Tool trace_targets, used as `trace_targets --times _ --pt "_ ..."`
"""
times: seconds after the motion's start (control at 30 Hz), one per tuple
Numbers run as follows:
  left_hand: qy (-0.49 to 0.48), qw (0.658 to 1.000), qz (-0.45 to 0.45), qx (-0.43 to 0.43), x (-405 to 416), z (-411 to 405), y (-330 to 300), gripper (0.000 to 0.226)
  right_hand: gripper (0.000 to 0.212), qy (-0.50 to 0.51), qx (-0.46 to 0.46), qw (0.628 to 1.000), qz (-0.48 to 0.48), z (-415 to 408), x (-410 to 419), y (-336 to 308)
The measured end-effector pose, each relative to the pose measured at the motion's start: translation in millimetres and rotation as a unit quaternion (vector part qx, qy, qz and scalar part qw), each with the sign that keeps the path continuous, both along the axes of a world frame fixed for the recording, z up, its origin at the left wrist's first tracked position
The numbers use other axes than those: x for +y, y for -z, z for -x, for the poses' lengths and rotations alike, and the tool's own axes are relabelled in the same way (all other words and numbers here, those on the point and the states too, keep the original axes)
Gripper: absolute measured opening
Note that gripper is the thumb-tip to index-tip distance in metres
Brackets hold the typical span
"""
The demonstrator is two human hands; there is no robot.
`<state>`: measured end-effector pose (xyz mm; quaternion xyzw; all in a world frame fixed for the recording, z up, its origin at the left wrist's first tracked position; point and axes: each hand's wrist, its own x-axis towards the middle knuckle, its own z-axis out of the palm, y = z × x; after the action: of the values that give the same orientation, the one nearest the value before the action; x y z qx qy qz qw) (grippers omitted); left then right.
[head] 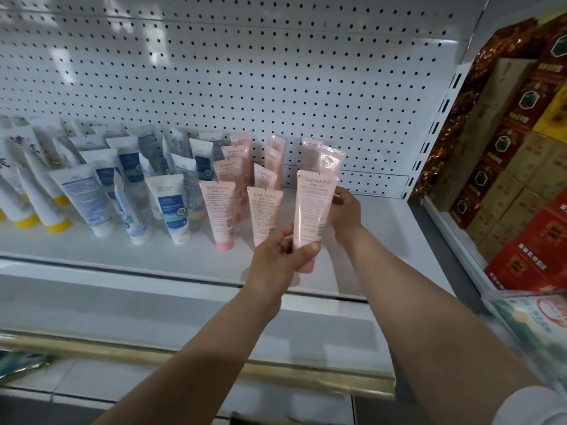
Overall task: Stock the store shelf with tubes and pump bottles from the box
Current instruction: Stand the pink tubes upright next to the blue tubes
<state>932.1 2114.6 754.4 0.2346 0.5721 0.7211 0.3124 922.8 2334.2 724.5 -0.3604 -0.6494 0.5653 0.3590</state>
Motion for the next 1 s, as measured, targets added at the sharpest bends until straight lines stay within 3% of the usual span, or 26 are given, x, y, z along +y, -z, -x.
trace_targets --times 0.23,0.4,0.73,1.0 --pt "-0.027 0.999 -0.012 0.045 -3.9 18.4 -63.9 0.036 0.032 -0.002 0.005 1.000 0.022 1.1 -14.8 -10.4" --pt "-0.049 0.997 -0.023 0.048 -14.0 25.2 -82.6 0.015 0.027 -0.003 0.007 1.000 0.022 6.1 -20.8 -15.4" --pt "-0.067 0.997 -0.023 -0.015 -26.6 50.4 -51.8 0.043 0.021 0.043 -0.023 0.999 0.012 20.5 -20.5 -1.1" --pt "-0.066 0.997 -0.032 -0.032 -23.4 65.6 -52.5 0.043 0.025 0.064 -0.077 0.995 -0.013 36.0 -10.3 2.6"
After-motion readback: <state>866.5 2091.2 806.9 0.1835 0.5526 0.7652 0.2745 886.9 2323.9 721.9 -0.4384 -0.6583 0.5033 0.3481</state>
